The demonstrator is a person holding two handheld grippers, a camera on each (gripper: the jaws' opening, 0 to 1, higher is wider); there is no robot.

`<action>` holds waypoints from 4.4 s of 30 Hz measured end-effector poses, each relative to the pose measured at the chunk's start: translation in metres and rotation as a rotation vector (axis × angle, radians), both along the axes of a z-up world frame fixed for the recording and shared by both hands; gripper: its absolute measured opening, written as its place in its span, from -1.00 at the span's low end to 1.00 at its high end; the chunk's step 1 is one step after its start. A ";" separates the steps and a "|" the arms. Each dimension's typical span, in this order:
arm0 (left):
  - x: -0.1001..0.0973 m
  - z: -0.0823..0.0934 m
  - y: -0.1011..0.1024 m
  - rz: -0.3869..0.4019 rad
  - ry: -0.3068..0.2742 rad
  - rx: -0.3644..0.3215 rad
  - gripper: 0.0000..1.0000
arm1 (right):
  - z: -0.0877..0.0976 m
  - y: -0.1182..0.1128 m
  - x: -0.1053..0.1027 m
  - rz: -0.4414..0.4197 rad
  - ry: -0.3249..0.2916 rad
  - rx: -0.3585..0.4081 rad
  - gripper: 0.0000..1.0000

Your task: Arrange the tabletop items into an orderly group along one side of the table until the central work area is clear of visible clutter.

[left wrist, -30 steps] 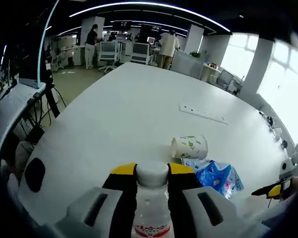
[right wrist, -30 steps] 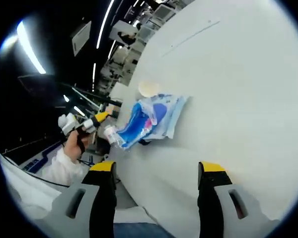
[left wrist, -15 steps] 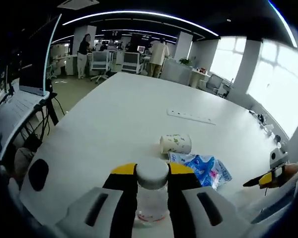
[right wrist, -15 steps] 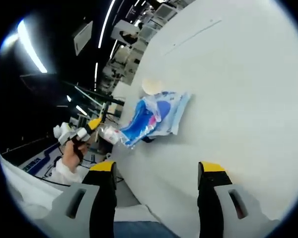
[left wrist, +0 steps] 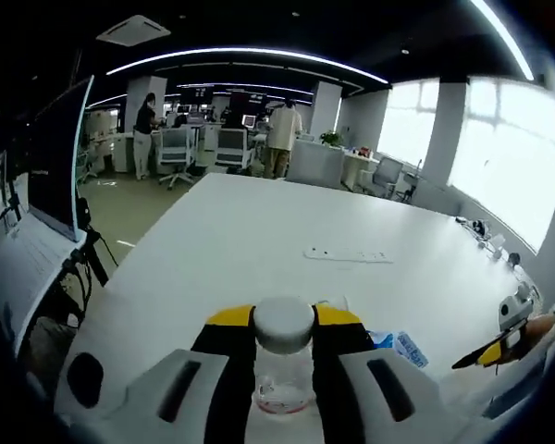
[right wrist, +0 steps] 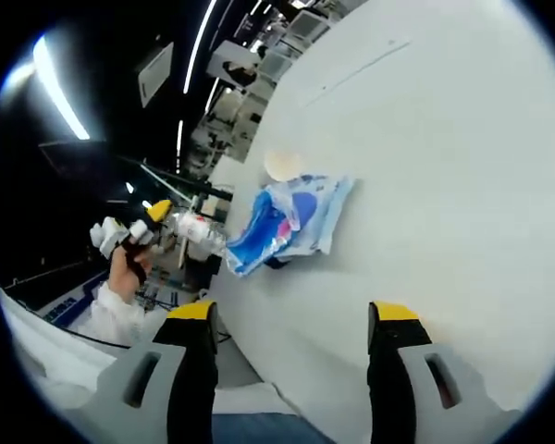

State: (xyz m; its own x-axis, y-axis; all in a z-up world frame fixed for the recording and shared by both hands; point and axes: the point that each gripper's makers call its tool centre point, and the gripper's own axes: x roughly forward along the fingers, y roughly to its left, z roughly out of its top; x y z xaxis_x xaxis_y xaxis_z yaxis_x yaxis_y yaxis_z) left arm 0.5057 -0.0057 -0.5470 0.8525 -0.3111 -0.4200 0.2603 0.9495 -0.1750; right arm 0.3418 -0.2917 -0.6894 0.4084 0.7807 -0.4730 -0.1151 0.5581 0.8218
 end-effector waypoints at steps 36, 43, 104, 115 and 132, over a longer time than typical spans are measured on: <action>0.152 0.010 -0.064 -0.202 -0.035 0.075 -0.59 | -0.001 -0.014 0.008 -0.089 0.027 0.013 0.28; 0.165 -0.008 -0.071 -0.192 -0.021 0.084 -0.58 | -0.002 -0.017 0.009 -0.097 0.031 0.010 0.28; 0.168 -0.069 -0.102 -0.108 -0.011 0.137 -0.56 | -0.006 -0.014 0.004 -0.081 0.057 0.016 0.26; 0.163 -0.068 -0.104 -0.082 -0.063 0.125 -0.56 | -0.008 -0.012 0.002 -0.068 0.059 0.013 0.26; 0.162 -0.049 -0.093 0.027 -0.192 0.041 0.40 | -0.005 -0.017 0.003 -0.083 0.043 0.019 0.27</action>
State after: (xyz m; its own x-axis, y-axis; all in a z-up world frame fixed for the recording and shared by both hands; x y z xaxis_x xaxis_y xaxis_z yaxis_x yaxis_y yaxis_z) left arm 0.6675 -0.0987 -0.5961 0.9260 -0.2732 -0.2607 0.2598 0.9619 -0.0851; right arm 0.3450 -0.3090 -0.6942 0.4515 0.7542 -0.4768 -0.0340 0.5485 0.8354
